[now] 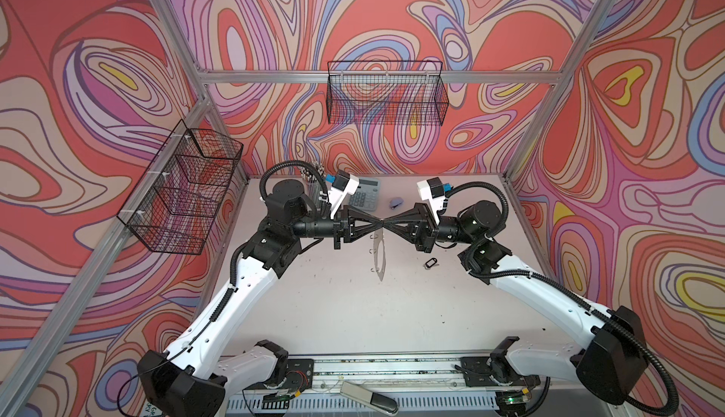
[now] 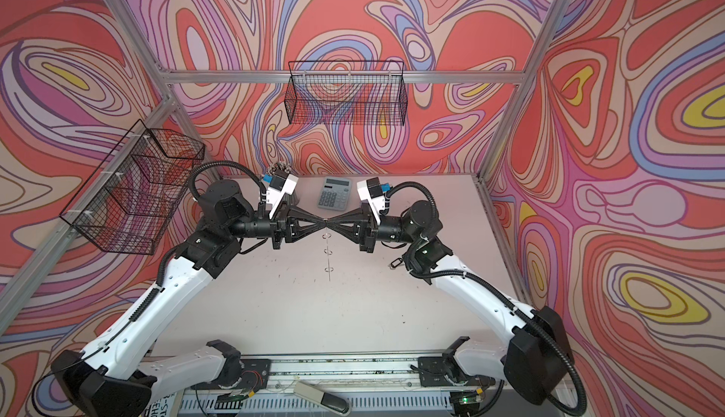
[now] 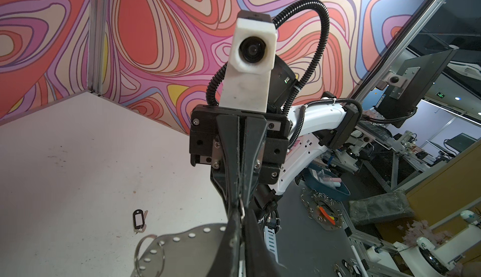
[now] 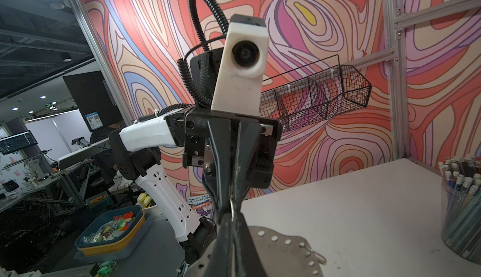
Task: Attach keys to a key ring
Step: Pass the keyring, then pick up the key from the center of the table.
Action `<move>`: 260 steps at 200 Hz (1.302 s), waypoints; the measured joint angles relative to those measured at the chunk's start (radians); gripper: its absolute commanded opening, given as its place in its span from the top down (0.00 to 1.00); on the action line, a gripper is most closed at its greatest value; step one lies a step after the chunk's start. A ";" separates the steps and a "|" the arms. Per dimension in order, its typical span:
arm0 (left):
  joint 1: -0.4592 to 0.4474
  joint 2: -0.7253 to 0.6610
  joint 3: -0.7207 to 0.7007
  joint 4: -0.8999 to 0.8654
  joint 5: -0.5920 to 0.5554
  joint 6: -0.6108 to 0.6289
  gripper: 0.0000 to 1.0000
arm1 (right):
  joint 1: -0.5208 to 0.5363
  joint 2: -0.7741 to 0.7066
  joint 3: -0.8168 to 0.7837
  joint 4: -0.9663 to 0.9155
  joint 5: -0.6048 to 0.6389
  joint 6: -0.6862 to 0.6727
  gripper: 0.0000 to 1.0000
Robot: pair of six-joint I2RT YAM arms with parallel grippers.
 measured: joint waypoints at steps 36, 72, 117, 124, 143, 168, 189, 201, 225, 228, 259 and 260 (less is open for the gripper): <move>0.000 0.000 0.000 -0.008 -0.010 0.015 1.00 | 0.000 0.000 0.000 -0.002 0.001 0.000 1.00; 0.000 0.000 0.005 -0.023 -0.014 0.029 1.00 | 0.000 -0.001 0.000 -0.006 0.005 -0.001 1.00; -0.001 -0.002 0.006 -0.064 -0.033 0.051 1.00 | 0.000 -0.013 0.000 -0.056 0.043 -0.038 0.70; -0.003 -0.002 0.006 -0.072 -0.037 0.055 1.00 | -0.001 -0.022 0.000 -0.079 0.064 -0.055 0.67; -0.006 -0.004 0.006 -0.098 -0.050 0.070 1.00 | -0.006 -0.076 -0.005 -0.154 0.152 -0.106 0.59; -0.006 -0.008 0.006 -0.118 -0.065 0.083 1.00 | -0.012 -0.163 -0.008 -0.274 0.299 -0.185 0.59; -0.006 -0.010 0.006 -0.119 -0.083 0.089 1.00 | -0.012 -0.204 -0.008 -0.384 0.427 -0.240 0.59; -0.006 -0.013 0.006 -0.119 -0.095 0.092 1.00 | -0.012 -0.209 -0.010 -0.449 0.502 -0.262 0.59; -0.006 -0.019 0.006 -0.122 -0.126 0.106 1.00 | -0.015 -0.202 -0.021 -0.575 0.653 -0.290 0.59; -0.006 -0.019 0.006 -0.124 -0.129 0.108 1.00 | -0.015 -0.201 -0.026 -0.593 0.676 -0.293 0.59; -0.006 -0.020 0.006 -0.156 -0.145 0.129 1.00 | -0.032 -0.168 -0.088 -0.723 0.850 -0.296 0.60; -0.006 -0.020 0.006 -0.156 -0.145 0.130 1.00 | -0.032 -0.166 -0.089 -0.726 0.854 -0.296 0.60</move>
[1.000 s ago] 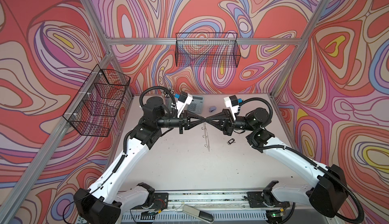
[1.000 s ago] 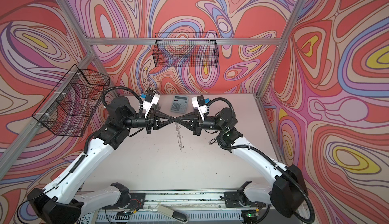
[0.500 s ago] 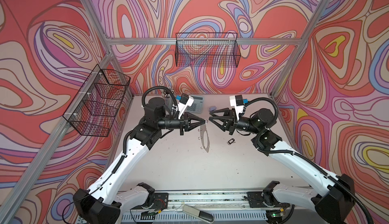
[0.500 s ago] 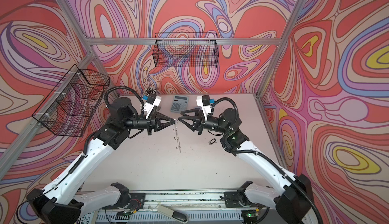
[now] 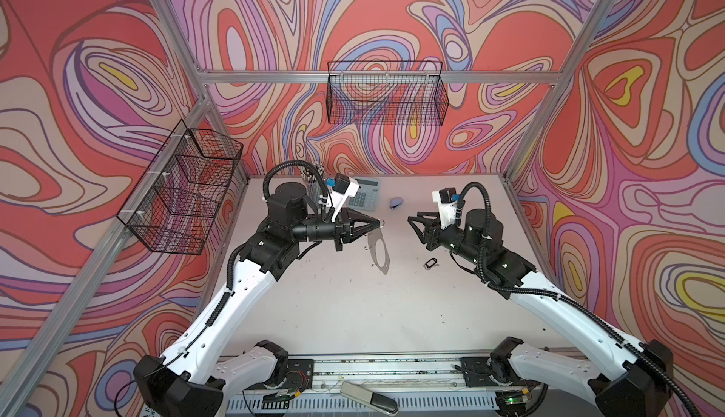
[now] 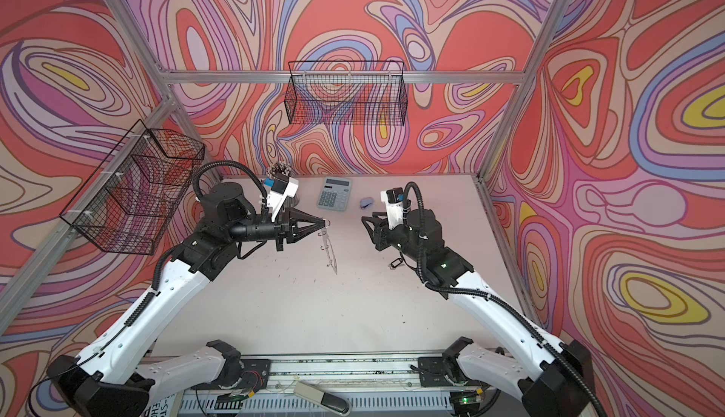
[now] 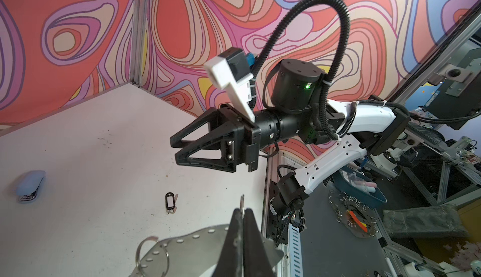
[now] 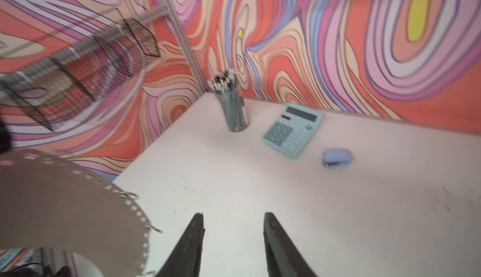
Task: Attach keys to a key ring
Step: Pick up the key from the center of the table.
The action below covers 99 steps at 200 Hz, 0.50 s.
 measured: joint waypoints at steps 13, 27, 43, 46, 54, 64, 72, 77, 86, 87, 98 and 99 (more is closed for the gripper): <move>0.000 0.000 0.000 -0.013 -0.002 0.005 1.00 | -0.024 0.032 -0.030 -0.043 0.047 0.005 0.62; 0.000 0.000 0.000 -0.018 -0.003 0.009 1.00 | -0.063 0.075 -0.066 -0.073 0.072 0.018 0.62; 0.000 0.000 0.000 -0.018 -0.003 0.012 1.00 | -0.106 0.121 -0.107 -0.092 0.083 0.035 0.63; 0.000 0.000 0.000 -0.019 -0.003 0.012 1.00 | -0.113 0.129 -0.114 -0.096 0.084 0.039 0.64; 0.000 -0.001 0.000 -0.022 -0.003 0.017 1.00 | -0.130 0.153 -0.129 -0.104 0.085 0.045 0.66; 0.000 -0.003 0.000 -0.027 -0.004 0.023 1.00 | -0.144 0.189 -0.141 -0.109 0.083 0.051 0.70; 0.000 -0.005 0.000 -0.031 -0.004 0.026 1.00 | -0.149 0.219 -0.145 -0.110 0.082 0.057 0.71; 0.000 -0.007 0.000 -0.032 -0.006 0.027 1.00 | -0.151 0.239 -0.147 -0.108 0.079 0.061 0.72; 0.000 -0.012 0.000 -0.035 -0.007 0.029 1.00 | -0.156 0.275 -0.148 -0.107 0.071 0.071 0.74; 0.000 -0.013 0.000 -0.035 -0.007 0.029 1.00 | -0.156 0.278 -0.148 -0.107 0.071 0.072 0.74; 0.000 -0.018 -0.001 -0.037 -0.008 0.029 1.00 | -0.161 0.322 -0.148 -0.103 0.059 0.089 0.74; 0.000 -0.018 -0.001 -0.037 -0.008 0.029 1.00 | -0.161 0.328 -0.148 -0.103 0.058 0.091 0.74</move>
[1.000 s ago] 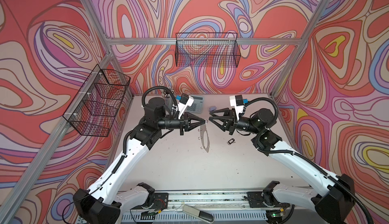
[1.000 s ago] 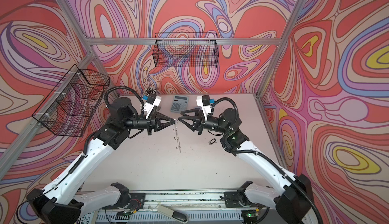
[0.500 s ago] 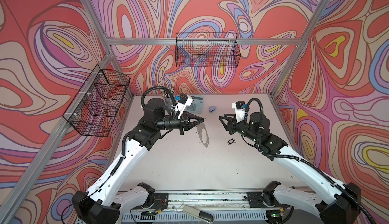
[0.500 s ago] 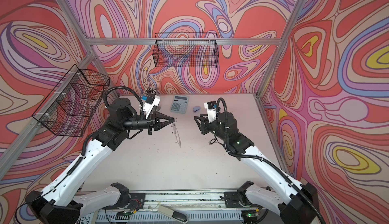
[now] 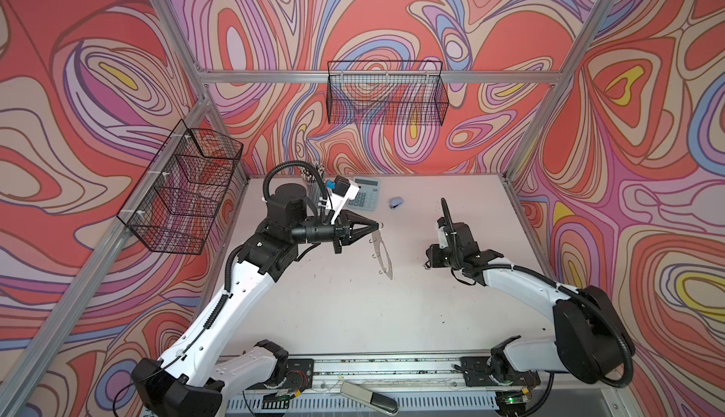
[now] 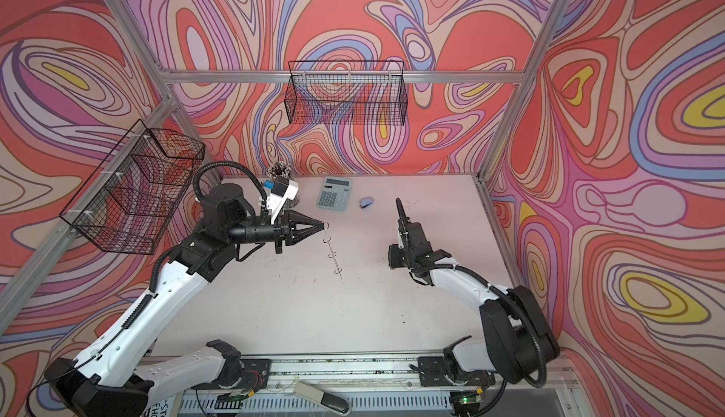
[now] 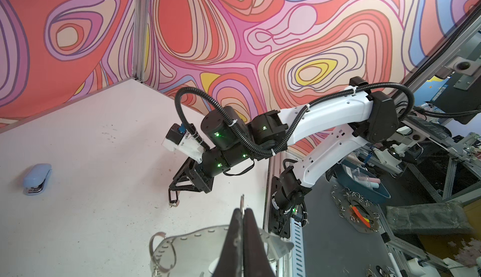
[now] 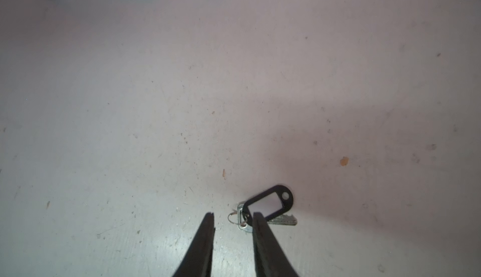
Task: Attach keys to a key ring
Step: Pick up the key from the center of the table.
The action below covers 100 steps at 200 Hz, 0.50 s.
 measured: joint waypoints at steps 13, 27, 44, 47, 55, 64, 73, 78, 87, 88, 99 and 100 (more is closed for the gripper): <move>0.000 -0.004 -0.002 0.000 0.000 0.000 1.00 | -0.006 0.051 0.000 0.002 -0.010 0.026 0.74; 0.000 -0.007 -0.008 0.002 0.000 -0.001 1.00 | -0.007 0.096 0.000 0.008 -0.016 0.055 0.74; 0.000 -0.008 -0.016 0.000 0.001 -0.001 1.00 | -0.007 0.136 0.007 0.010 -0.021 0.072 0.75; 0.000 -0.008 -0.016 0.000 0.001 -0.001 1.00 | -0.007 0.142 0.011 0.010 -0.022 0.075 0.75; 0.000 -0.008 -0.016 0.000 0.001 0.000 1.00 | -0.007 0.161 0.023 0.010 -0.026 0.078 0.75; 0.000 -0.008 -0.016 0.000 0.001 0.000 1.00 | -0.007 0.177 0.038 0.013 -0.030 0.080 0.75; 0.000 -0.008 -0.016 0.000 0.001 0.002 1.00 | -0.007 0.185 0.052 0.013 -0.035 0.081 0.75; 0.000 -0.008 -0.016 0.000 0.001 0.003 1.00 | -0.007 0.186 0.057 0.013 -0.037 0.082 0.75; 0.000 -0.008 -0.017 -0.001 0.001 0.005 1.00 | -0.007 0.187 0.064 0.014 -0.044 0.082 0.75; 0.000 -0.008 -0.017 -0.001 0.001 0.005 1.00 | -0.007 0.187 0.065 0.014 -0.044 0.082 0.75; 0.000 -0.008 -0.017 -0.001 0.001 0.008 1.00 | -0.007 0.187 0.069 0.013 -0.051 0.081 0.76; 0.000 -0.008 -0.017 -0.001 0.001 0.008 1.00 | -0.007 0.187 0.070 0.013 -0.052 0.081 0.76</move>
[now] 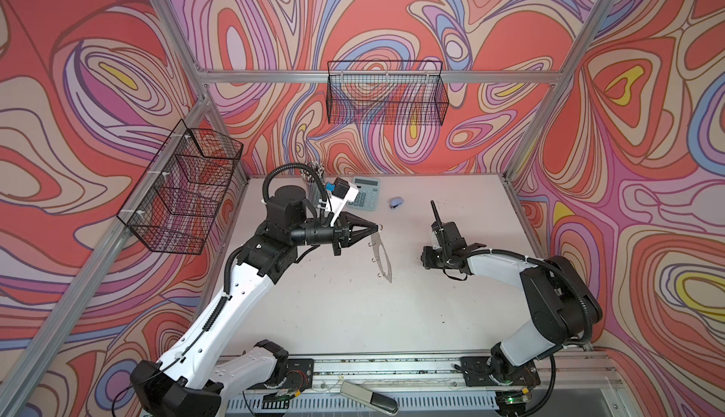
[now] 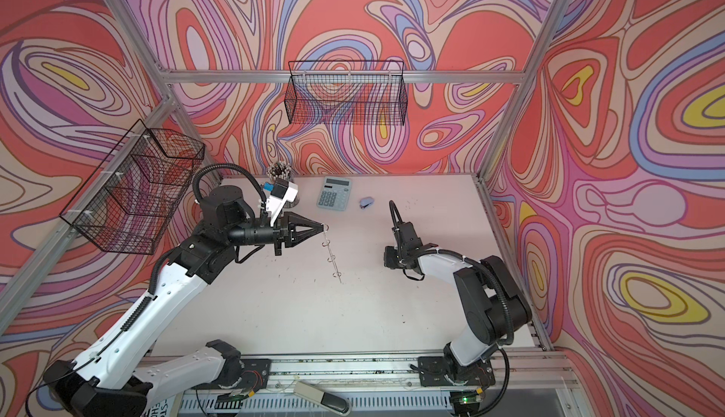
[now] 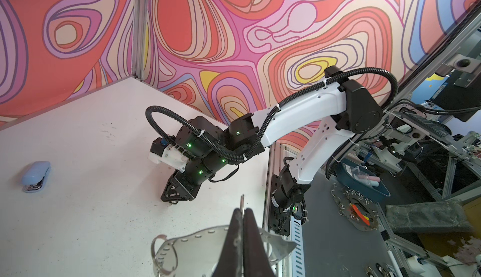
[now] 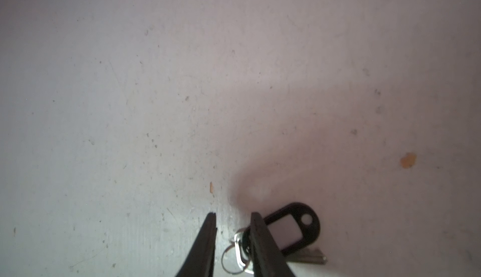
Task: Attach keys to a key ring
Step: Pick up the key from the center of the table.
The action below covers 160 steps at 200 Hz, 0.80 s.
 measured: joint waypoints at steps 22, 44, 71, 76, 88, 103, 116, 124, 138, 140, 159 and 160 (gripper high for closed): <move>0.000 0.000 0.000 0.000 0.001 0.004 1.00 | 0.000 0.001 0.003 -0.015 -0.003 0.000 0.77; 0.000 0.000 0.000 0.000 0.001 0.005 1.00 | 0.000 -0.003 0.003 -0.047 0.013 0.000 0.77; 0.000 0.000 -0.003 0.001 0.005 0.004 1.00 | 0.000 -0.024 0.003 -0.087 0.028 -0.001 0.77; 0.000 0.000 -0.004 0.000 0.006 0.004 1.00 | 0.000 -0.028 0.003 -0.092 0.029 -0.001 0.77; 0.000 0.000 -0.006 0.001 0.008 0.004 1.00 | 0.000 -0.033 0.003 -0.101 0.031 -0.001 0.78; 0.000 -0.002 -0.011 0.001 0.008 0.004 1.00 | 0.000 -0.035 -0.001 -0.106 0.029 0.000 0.79; 0.000 -0.002 -0.013 0.001 0.008 0.004 1.00 | 0.000 -0.035 -0.006 -0.106 0.024 0.002 0.79; 0.000 -0.002 -0.013 0.001 0.008 0.004 1.00 | 0.000 -0.035 -0.009 -0.105 0.017 0.005 0.79; 0.000 -0.002 -0.013 0.001 0.008 0.004 1.00 | 0.000 -0.035 -0.011 -0.103 0.003 0.016 0.79; 0.000 -0.003 -0.013 0.001 0.008 0.004 1.00 | 0.000 -0.035 -0.012 -0.103 0.000 0.017 0.79; 0.000 -0.004 -0.013 0.001 0.008 0.004 1.00 | 0.000 -0.032 -0.012 -0.090 -0.021 0.034 0.82; 0.000 -0.004 -0.013 0.001 0.008 0.004 1.00 | 0.000 -0.032 -0.012 -0.090 -0.021 0.035 0.82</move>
